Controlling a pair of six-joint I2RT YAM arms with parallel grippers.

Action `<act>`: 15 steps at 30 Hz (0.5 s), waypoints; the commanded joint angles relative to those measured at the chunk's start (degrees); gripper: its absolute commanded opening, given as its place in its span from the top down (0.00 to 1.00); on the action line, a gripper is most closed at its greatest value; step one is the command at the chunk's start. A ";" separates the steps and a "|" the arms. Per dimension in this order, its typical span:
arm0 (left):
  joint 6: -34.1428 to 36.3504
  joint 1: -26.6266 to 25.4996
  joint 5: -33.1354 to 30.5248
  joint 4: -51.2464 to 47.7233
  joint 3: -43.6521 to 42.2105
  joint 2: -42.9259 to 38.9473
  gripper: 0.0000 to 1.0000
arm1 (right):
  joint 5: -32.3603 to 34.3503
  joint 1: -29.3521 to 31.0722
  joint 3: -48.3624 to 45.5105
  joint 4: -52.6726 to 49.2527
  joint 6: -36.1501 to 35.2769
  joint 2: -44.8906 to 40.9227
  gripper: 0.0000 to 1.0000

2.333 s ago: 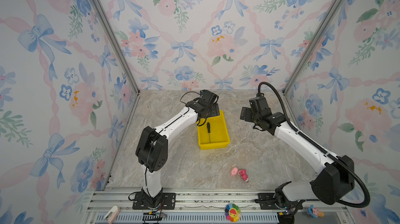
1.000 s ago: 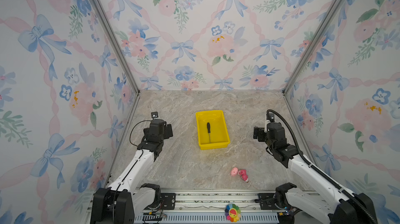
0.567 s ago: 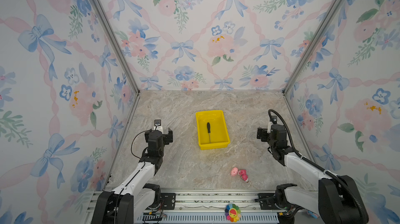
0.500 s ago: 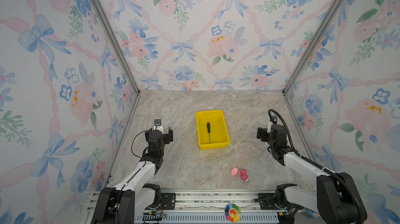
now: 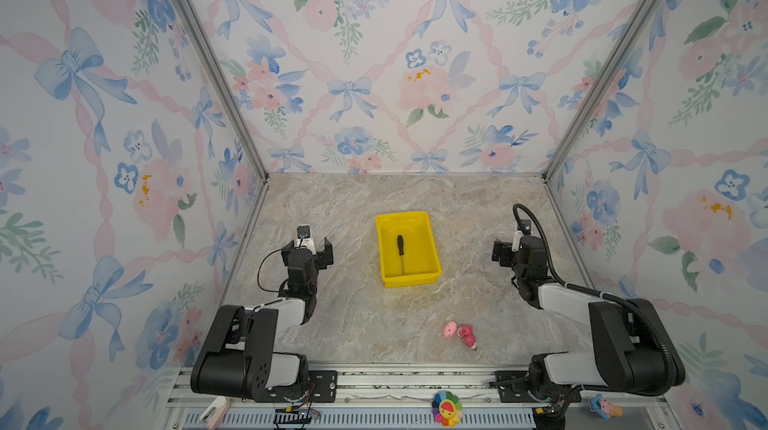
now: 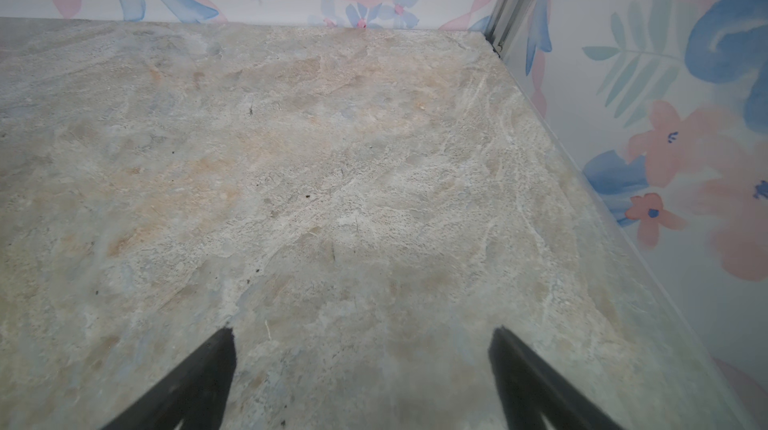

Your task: Put the screwdriver in the bin

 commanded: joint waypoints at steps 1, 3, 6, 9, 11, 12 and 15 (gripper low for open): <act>0.45 1.04 1.39 7.12 -0.72 2.50 0.03 | -1.10 -0.92 2.47 3.36 -0.40 2.05 0.03; 0.76 1.17 1.76 8.82 -0.76 3.85 0.03 | -1.88 -1.49 2.69 4.04 -0.33 2.95 0.03; 0.89 1.43 2.97 10.74 -1.01 5.55 0.02 | -2.02 -1.89 2.72 5.07 0.16 4.22 0.03; 1.09 1.57 4.33 12.97 -1.95 6.54 0.02 | -2.49 -2.14 2.49 6.95 0.16 5.46 0.03; 1.32 1.70 5.47 14.27 -2.32 7.29 0.03 | -2.80 -2.13 2.35 6.59 0.05 5.19 0.03; 1.47 1.78 5.97 14.87 -2.46 7.88 0.03 | -3.11 -2.18 1.84 7.82 0.06 5.27 0.03; 1.97 1.85 7.13 17.35 -2.59 10.10 0.02 | -4.26 -2.29 0.91 9.47 -0.17 5.29 0.03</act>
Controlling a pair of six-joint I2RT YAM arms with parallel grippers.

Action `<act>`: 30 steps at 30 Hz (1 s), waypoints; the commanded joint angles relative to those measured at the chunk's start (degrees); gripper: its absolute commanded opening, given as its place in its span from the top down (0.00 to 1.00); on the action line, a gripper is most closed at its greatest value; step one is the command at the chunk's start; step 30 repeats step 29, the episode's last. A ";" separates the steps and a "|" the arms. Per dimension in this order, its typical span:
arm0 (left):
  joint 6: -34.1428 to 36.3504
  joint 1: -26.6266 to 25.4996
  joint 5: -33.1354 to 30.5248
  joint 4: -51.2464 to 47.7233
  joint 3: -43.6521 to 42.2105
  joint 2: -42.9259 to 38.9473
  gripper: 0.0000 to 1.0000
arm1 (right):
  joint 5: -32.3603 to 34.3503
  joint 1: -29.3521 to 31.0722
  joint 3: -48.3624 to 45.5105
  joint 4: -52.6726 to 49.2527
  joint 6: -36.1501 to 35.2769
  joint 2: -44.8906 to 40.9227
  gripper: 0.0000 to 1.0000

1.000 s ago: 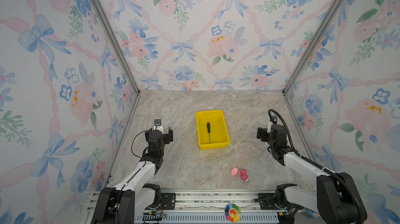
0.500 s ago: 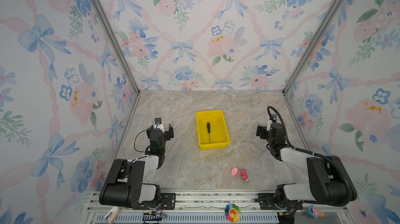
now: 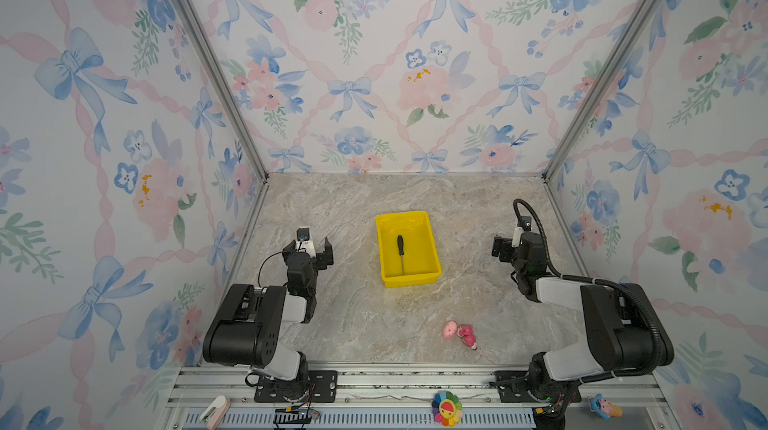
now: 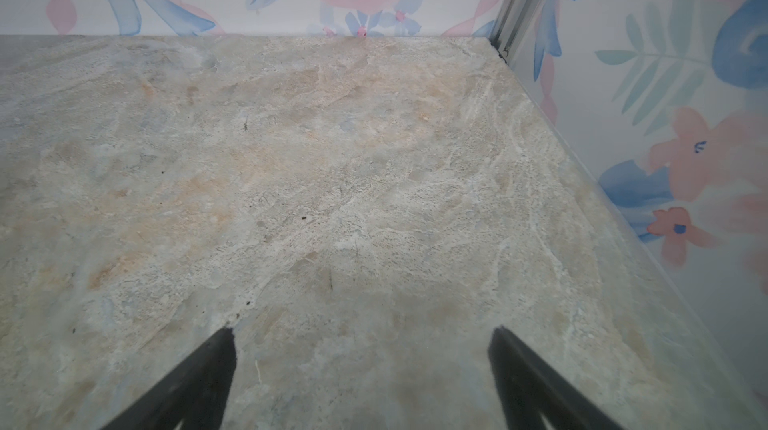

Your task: Put the screwdriver in the bin

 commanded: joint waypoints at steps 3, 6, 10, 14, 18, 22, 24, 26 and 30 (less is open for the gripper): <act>1.66 0.60 2.95 4.96 -1.10 1.85 0.02 | -3.21 -1.16 -2.07 6.80 -0.12 0.55 0.03; 1.66 0.79 3.13 5.02 -0.88 1.96 0.02 | -4.51 -1.29 -3.80 11.33 -0.42 1.97 0.03; 1.43 0.85 2.72 4.90 -0.78 2.04 0.03 | -4.63 -0.77 -4.04 12.36 -1.12 2.49 0.03; 0.78 0.85 1.03 4.93 -0.86 2.06 0.02 | -4.12 -0.50 -3.98 12.20 -1.31 2.49 0.03; 0.78 0.85 1.09 4.87 -0.90 1.96 0.02 | -4.08 -0.41 -4.08 12.35 -1.35 2.49 0.03; 0.74 0.85 1.07 4.95 -0.95 1.94 0.03 | -4.08 -0.43 -4.08 12.47 -1.35 2.49 0.03; 0.81 0.80 1.08 4.91 -0.86 1.97 0.02 | -4.09 -0.43 -4.09 12.47 -1.37 2.49 0.03; 0.77 0.89 1.16 4.86 -0.69 2.18 0.02 | -4.08 -0.44 -4.08 12.47 -1.40 2.49 0.03; 0.77 0.93 1.18 4.81 -0.90 1.94 0.02 | -4.08 -0.47 -4.13 12.47 -1.39 2.49 0.03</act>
